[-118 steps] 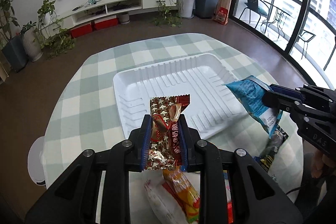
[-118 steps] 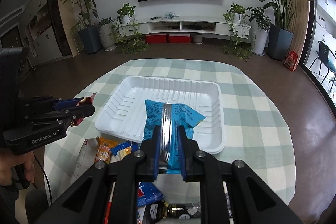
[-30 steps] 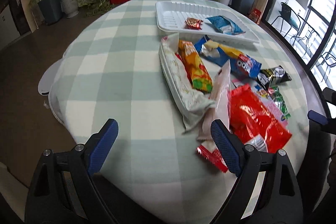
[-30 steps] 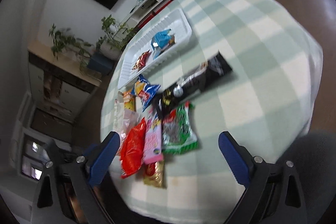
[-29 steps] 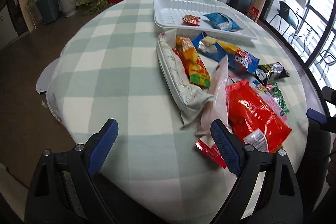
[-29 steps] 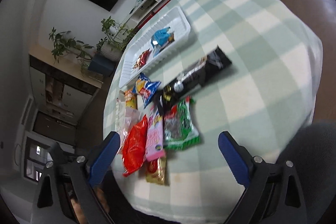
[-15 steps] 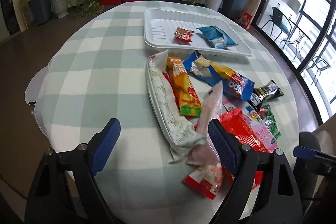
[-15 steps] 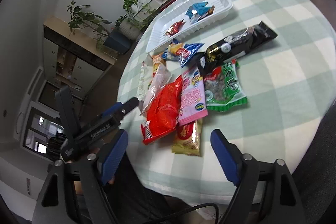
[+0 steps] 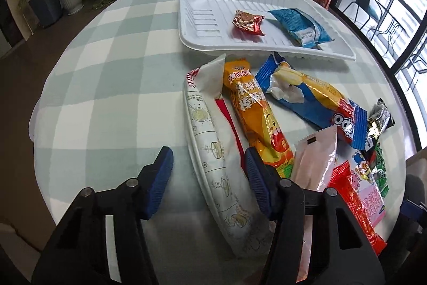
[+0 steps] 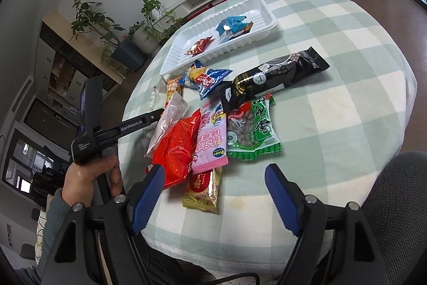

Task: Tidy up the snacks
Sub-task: 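Grasp the long white packet with the left gripper while the right grasps the black packet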

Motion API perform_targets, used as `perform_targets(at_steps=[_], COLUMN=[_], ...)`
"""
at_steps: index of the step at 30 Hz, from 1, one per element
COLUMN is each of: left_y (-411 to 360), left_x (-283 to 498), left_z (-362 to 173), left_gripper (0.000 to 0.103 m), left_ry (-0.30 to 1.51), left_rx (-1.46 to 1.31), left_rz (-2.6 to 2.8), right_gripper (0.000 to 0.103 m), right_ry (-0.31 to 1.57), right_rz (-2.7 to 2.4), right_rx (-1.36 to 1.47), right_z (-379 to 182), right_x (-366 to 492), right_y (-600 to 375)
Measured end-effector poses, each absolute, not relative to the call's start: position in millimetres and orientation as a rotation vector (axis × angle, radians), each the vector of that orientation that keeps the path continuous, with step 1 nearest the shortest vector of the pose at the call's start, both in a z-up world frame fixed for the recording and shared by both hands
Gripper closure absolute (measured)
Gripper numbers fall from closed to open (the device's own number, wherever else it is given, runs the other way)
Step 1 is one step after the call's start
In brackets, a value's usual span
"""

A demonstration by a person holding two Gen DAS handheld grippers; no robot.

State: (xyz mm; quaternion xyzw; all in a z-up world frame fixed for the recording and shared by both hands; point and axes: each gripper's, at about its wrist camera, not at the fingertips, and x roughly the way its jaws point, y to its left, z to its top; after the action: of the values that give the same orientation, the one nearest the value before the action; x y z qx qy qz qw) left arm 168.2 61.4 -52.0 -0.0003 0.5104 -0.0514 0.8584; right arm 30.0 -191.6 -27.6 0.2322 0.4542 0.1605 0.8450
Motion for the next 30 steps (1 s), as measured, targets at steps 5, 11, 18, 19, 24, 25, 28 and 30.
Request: perform_targets(at_steps=[5,11,18,19,24,25,28,30], left_y=[56.0,54.0,57.6,58.9,63.6,64.4,66.8,67.0], left_x=[171.4,164.7,154.8,152.6,134.9,131.6,123.8,121.7], left_z=[-53.8,-53.2,-52.2,-52.0,-50.8,-51.1,-51.5,-51.3], left_gripper=[0.065,0.084,0.091,0.091,0.091,0.091,0.091,0.091], left_ry=[1.056,1.045,1.041,1.040,1.034,1.034,1.035,1.040], left_rx=[0.040,0.074,0.072,0.069,0.050,0.049,0.039,0.045], left_rz=[-0.114,-0.147,-0.190,-0.193,-0.195,-0.192,-0.190,-0.188], right_gripper=[0.023,0.023,0.023,0.023,0.023,0.023,0.029,0.036], right_ry=[0.944,0.945,0.913,0.891,0.785,0.781,0.774,0.794], right_rz=[0.316,0.300,0.314,0.318,0.380,0.403,0.477,0.504], right_rx=[0.441,0.432,0.352,0.314,0.034,-0.033,-0.277,-0.395], right_z=[-26.2,-30.2,-27.5,-22.7,1.8,3.4,-0.9,-9.2], right_x=[27.6,31.5,41.2,44.6,71.6,79.7,105.3,120.3], right_y=[-190.3,-195.6,-202.9,-205.0,-204.4,-201.7,-189.3,-185.6])
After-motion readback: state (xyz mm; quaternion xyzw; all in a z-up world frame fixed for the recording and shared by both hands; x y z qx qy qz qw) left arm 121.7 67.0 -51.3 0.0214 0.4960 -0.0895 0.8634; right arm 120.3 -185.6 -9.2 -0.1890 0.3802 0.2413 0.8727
